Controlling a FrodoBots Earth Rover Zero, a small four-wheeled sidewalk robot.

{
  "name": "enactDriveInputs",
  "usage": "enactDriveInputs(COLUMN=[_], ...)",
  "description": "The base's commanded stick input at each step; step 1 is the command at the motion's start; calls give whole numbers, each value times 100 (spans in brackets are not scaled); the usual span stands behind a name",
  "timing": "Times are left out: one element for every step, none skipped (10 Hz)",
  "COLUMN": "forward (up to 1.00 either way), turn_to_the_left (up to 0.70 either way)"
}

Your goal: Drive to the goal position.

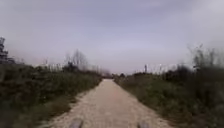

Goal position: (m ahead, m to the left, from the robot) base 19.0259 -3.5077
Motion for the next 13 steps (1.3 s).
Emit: enactDriveInputs(forward=[70,70,70,70,70,70,70,70,70,70,70,70,70], turn_to_the_left=[0,0,0,0,0,0,0,0,0,0,0,0,0])
